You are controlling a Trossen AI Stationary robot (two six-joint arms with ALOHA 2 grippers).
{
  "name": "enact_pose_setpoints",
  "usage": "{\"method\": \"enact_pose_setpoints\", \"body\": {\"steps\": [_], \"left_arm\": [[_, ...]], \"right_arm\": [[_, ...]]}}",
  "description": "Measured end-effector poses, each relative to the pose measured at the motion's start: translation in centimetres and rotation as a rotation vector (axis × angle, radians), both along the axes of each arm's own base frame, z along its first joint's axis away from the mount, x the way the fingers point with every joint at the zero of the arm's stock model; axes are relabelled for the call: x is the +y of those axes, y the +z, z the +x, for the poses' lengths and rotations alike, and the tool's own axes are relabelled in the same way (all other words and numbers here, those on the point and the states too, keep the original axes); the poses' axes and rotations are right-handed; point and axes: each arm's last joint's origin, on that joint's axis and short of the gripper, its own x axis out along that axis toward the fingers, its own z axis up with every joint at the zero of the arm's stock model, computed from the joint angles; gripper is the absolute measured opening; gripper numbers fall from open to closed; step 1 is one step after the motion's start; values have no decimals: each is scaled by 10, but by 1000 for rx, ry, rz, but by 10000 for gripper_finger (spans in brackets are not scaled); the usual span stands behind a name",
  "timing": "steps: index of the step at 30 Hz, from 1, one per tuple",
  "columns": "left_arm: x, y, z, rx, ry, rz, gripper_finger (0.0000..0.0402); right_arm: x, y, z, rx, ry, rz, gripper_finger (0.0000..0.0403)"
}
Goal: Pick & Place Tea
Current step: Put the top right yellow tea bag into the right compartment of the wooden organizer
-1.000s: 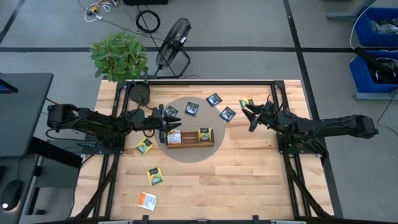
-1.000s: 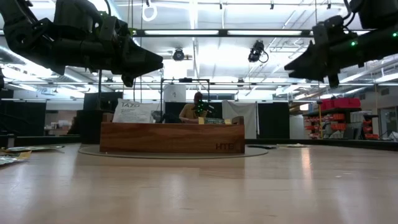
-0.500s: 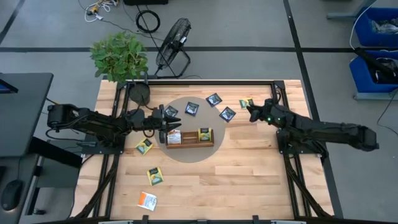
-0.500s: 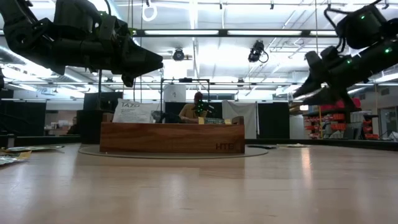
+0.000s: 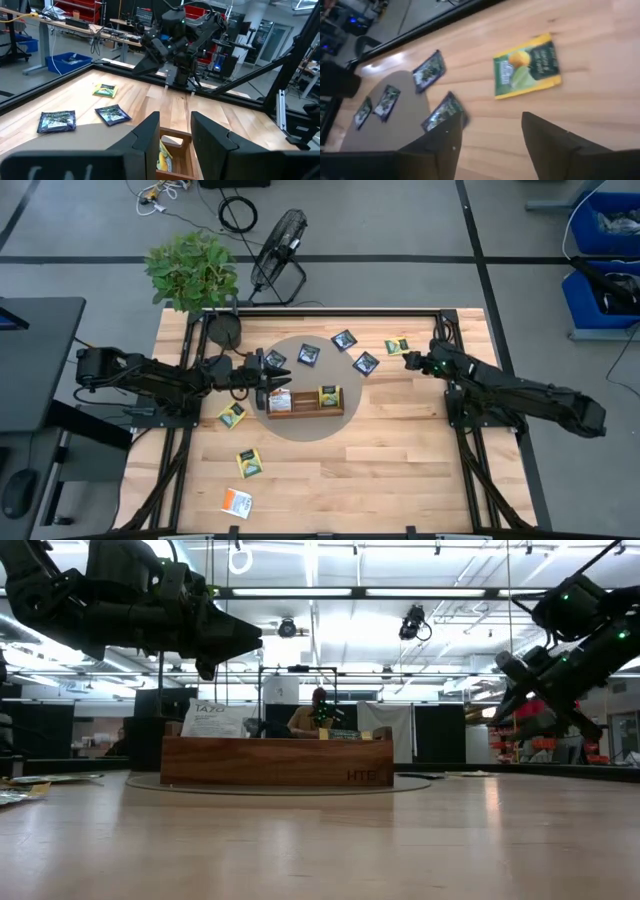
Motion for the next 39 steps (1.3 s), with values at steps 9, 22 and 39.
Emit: {"method": "enact_pose_setpoints", "body": {"steps": [9, 22, 39], "left_arm": [[-4, 1, 0, -14, -18, 9, 115], [-4, 2, 0, -19, -17, 10, 115], [-4, 2, 0, -20, -16, 13, 115]], "right_arm": [[-13, -8, -6, 49, -75, 61, 251], [-34, -23, -7, 67, -116, 171, 256], [-60, -37, -3, 35, -131, 202, 256]]}}
